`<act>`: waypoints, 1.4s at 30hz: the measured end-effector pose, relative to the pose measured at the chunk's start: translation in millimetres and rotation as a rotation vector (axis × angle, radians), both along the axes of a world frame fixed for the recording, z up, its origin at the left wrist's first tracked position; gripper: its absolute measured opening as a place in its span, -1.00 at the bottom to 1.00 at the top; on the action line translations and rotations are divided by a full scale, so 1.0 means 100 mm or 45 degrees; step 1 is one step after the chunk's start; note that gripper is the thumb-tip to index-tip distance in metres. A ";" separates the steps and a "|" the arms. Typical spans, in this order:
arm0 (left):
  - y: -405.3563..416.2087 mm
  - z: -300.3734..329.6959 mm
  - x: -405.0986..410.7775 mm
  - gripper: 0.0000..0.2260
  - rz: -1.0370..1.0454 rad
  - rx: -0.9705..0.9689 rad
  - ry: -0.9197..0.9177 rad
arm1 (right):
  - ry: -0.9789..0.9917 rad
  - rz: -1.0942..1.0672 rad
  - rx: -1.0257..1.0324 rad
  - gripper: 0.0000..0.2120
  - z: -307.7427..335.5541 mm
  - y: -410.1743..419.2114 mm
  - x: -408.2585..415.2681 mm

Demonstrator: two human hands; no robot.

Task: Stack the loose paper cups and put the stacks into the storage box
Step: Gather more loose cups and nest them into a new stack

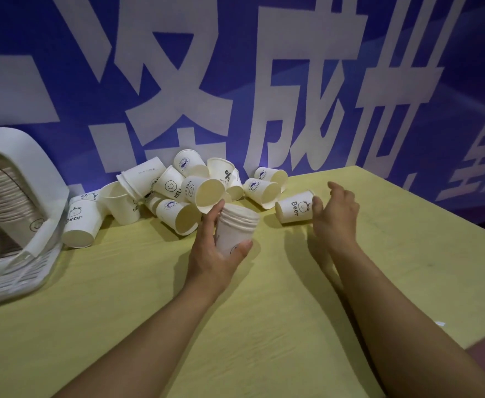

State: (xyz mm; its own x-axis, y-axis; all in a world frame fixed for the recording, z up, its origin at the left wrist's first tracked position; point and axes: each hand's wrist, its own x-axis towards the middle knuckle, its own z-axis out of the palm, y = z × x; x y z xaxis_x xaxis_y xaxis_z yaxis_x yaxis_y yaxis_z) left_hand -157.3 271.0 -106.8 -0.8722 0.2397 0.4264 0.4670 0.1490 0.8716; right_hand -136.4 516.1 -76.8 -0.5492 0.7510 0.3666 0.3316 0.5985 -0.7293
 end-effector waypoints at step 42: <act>-0.01 0.02 0.03 -0.20 -0.086 -0.239 0.104 | 0.365 1.152 0.030 -0.56 0.07 -0.75 0.33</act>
